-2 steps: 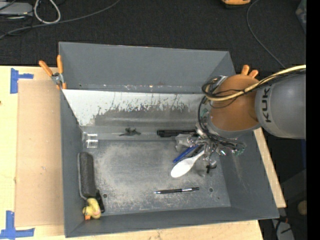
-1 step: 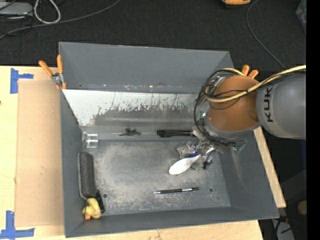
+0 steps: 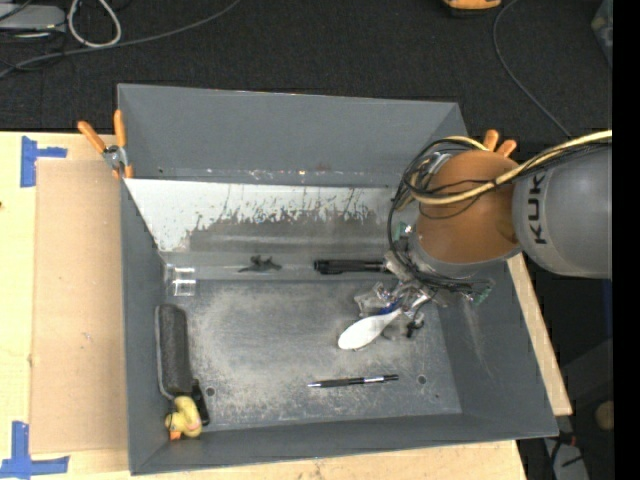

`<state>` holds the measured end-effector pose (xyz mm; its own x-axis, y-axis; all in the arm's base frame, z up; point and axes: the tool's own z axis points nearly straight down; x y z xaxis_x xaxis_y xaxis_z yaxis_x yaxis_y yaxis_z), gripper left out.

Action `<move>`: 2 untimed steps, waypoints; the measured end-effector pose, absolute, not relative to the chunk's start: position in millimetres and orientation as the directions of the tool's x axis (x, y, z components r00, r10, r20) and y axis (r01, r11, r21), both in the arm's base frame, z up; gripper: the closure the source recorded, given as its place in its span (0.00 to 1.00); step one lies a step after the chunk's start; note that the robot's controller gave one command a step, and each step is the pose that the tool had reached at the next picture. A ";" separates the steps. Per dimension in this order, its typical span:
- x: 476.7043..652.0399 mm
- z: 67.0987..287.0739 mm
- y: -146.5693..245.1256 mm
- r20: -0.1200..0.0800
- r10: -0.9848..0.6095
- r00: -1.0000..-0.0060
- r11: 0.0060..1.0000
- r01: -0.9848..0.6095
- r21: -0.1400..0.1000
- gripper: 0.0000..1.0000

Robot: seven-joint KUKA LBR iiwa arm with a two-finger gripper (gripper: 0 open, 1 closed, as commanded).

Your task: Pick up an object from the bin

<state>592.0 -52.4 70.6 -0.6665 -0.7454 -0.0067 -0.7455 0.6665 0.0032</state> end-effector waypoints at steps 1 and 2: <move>591.0 85.8 -51.3 -0.006 -0.746 -0.666 0.666 -0.746 0.006 1.00; 591.3 103.8 -51.2 -0.007 -0.745 -0.667 0.667 -0.745 0.005 1.00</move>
Offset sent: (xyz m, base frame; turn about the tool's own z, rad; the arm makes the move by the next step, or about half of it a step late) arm -0.0009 0.0007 0.0136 -0.0005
